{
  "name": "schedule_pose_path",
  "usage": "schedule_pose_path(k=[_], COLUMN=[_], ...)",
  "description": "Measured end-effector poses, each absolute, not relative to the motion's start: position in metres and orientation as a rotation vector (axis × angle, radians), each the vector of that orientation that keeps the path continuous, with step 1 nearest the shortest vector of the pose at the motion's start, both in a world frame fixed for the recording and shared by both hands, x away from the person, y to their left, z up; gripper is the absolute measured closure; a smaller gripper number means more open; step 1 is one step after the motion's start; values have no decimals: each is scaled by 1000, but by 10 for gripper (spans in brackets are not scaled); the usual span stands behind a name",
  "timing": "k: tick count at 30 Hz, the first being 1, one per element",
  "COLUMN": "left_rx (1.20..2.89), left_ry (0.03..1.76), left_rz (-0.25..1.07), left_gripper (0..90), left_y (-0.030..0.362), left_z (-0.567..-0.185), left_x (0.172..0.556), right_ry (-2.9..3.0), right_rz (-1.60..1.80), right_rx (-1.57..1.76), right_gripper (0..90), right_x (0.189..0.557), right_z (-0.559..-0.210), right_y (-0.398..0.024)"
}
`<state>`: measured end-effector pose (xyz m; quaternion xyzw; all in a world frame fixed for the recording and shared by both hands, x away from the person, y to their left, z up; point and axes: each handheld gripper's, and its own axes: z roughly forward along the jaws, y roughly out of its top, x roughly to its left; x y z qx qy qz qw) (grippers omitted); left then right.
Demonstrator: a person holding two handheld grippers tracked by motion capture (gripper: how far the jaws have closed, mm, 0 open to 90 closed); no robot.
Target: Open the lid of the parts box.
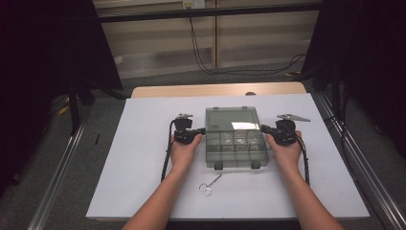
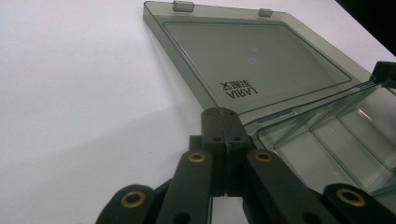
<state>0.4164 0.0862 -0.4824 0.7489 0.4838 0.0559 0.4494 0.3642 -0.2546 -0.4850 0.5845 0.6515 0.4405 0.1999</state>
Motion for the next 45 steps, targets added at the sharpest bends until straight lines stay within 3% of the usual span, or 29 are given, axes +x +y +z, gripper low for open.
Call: schedule_pose_path(k=[3,5,11,18,20,24,33,45], left_rx=[1850,1845,1853,1872,1879,1917,1979,2060], left_ry=[1189,1189,1137,1070,1073,1023,920,838], left_rz=[133,146,196,197,196,177,120,107], left_gripper=[900,891,637,402,293,171,0,0], left_y=[87,87,95,100,98,101,107,99], left_z=[-483,-482,-472,-456,-453,-446,-434,-426], left_x=[416,415,408,396,392,384,371,352], right_ry=[1825,1819,1781,1755,1760,1782,1779,1782], right_rz=[1236,1222,1250,1273,1279,1304,1333,1347], right_rx=[1634,1624,1572,1488,1456,1405,1348,1310], right_gripper=[898,831,511,207,116,0,0,0], right_x=[364,363,354,339,334,325,305,278], right_z=[-485,-484,-479,-467,-463,-458,-450,-447], right_y=[-256,-256,-268,-279,-280,-283,-292,-303])
